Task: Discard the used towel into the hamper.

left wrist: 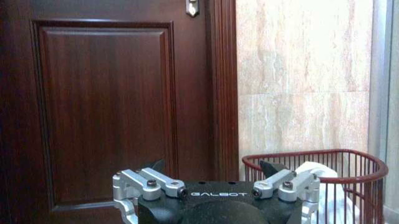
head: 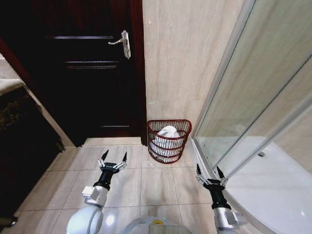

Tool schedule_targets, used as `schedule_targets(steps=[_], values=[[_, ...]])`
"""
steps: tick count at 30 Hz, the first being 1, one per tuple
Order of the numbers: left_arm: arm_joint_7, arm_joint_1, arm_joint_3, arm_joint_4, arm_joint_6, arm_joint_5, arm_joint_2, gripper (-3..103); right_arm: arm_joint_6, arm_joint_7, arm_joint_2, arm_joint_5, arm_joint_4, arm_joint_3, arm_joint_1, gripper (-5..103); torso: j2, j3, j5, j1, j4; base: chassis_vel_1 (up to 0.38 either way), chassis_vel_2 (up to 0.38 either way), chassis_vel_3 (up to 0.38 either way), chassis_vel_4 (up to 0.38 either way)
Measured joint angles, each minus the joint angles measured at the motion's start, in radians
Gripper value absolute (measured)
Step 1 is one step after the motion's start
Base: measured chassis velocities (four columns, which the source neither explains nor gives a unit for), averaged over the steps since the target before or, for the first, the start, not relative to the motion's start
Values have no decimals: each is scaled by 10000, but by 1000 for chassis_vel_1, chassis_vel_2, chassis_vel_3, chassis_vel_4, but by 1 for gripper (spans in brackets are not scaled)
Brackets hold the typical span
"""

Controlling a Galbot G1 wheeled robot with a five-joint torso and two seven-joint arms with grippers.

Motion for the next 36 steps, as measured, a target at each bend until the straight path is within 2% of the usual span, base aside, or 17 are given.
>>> schedule_targets(steps=[7, 26, 36], values=[[1, 126, -43, 113, -406, 59, -6, 100, 169, 32, 88, -106, -164, -31, 33, 100, -305, -213, 0, -95, 0, 0, 0, 0, 0], [1, 76, -78, 220, -531, 2, 45, 100, 206, 18, 117, -181, -390, -173, 169, 100, -1038, -904, 0, -112, -3, 0, 0, 0, 0], [-247, -57, -58, 518, -1092, -114, 17, 100, 29, 421, 82, -451, -366, -415, 199, 100, -1063, -938, -1, -114, -3, 0, 0, 0, 0]])
